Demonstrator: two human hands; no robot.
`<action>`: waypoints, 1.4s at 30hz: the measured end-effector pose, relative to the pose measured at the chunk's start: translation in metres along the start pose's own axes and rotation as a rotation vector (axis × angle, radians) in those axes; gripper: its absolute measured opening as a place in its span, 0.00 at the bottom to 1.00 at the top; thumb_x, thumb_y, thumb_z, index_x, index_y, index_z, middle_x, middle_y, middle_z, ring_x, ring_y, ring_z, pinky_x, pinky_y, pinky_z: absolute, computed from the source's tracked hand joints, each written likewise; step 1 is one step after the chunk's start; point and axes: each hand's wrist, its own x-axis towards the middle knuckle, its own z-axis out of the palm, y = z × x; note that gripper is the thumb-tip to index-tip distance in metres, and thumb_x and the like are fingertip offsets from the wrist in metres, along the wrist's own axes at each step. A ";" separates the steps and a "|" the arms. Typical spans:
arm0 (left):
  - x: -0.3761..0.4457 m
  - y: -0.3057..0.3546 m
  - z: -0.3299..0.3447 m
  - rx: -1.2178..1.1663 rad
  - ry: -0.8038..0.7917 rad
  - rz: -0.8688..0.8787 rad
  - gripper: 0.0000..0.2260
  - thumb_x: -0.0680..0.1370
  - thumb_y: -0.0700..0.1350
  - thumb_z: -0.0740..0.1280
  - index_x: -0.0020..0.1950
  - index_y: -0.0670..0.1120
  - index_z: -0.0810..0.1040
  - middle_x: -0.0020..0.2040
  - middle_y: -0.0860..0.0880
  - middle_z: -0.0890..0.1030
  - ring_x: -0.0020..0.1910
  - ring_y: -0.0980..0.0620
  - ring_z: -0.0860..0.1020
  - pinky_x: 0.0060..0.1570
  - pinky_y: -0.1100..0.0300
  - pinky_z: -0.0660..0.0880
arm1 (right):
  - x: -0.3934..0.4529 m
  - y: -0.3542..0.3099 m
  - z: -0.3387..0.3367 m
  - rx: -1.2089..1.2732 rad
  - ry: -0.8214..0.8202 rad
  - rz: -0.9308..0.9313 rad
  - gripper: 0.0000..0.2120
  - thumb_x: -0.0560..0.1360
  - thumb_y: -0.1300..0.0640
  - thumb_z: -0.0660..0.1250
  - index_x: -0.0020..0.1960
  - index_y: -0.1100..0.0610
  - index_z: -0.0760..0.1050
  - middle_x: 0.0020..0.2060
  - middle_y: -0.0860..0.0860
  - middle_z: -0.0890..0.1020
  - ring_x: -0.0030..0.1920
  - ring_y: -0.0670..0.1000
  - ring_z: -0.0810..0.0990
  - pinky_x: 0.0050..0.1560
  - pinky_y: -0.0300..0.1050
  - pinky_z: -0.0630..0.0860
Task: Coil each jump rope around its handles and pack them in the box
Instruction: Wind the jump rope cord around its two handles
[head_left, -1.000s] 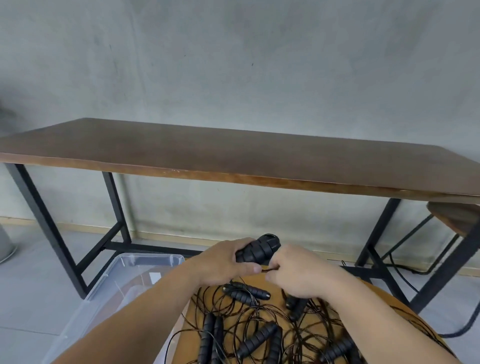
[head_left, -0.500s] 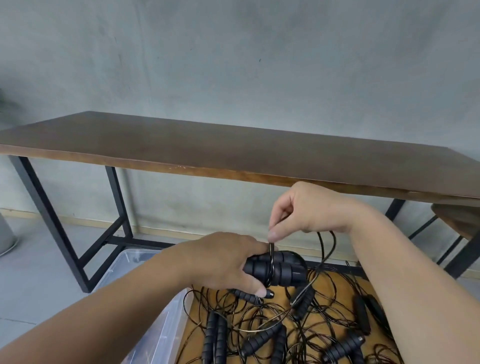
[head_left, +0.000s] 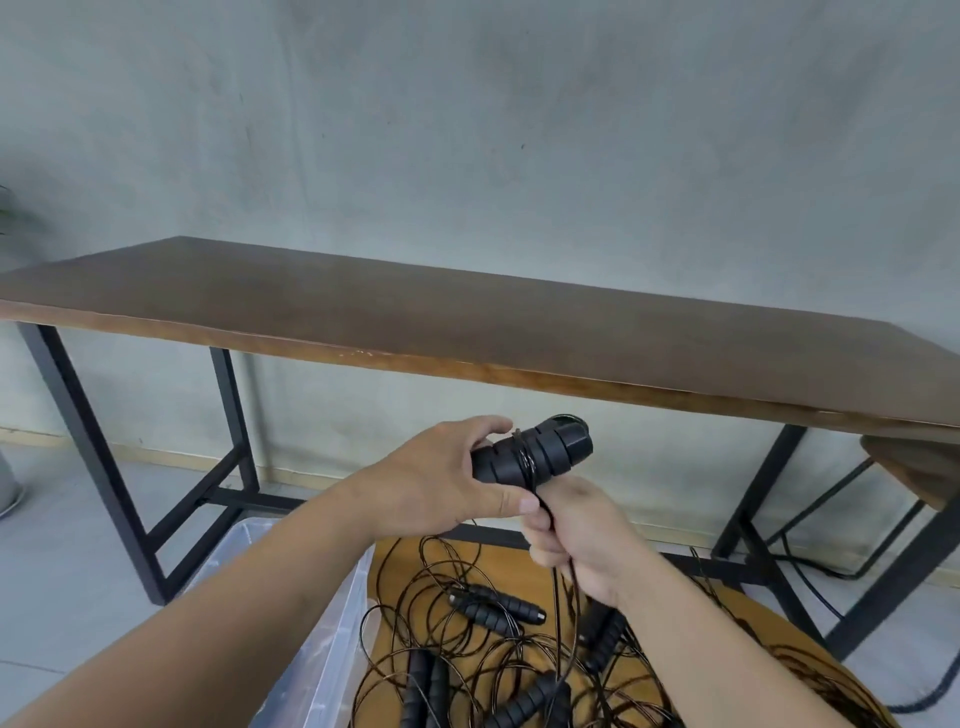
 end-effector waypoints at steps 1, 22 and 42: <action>0.002 0.002 0.002 0.072 0.048 0.020 0.30 0.71 0.58 0.75 0.70 0.56 0.69 0.54 0.56 0.79 0.48 0.55 0.79 0.52 0.62 0.77 | -0.003 0.003 0.005 -0.060 0.024 0.016 0.17 0.84 0.53 0.53 0.43 0.59 0.74 0.27 0.48 0.68 0.26 0.47 0.57 0.26 0.39 0.55; 0.026 -0.021 0.047 0.899 0.169 0.091 0.24 0.78 0.53 0.66 0.71 0.55 0.62 0.55 0.47 0.76 0.54 0.46 0.76 0.45 0.55 0.73 | -0.039 -0.049 0.022 -1.540 -0.007 -0.118 0.09 0.81 0.55 0.60 0.51 0.55 0.79 0.36 0.50 0.75 0.39 0.50 0.76 0.39 0.42 0.74; -0.008 0.001 0.029 0.344 -0.138 0.109 0.12 0.71 0.53 0.73 0.48 0.56 0.72 0.39 0.54 0.78 0.37 0.55 0.77 0.36 0.63 0.72 | 0.012 -0.075 -0.031 -0.743 -0.308 -0.042 0.11 0.65 0.51 0.78 0.39 0.55 0.80 0.34 0.48 0.81 0.36 0.49 0.77 0.35 0.38 0.72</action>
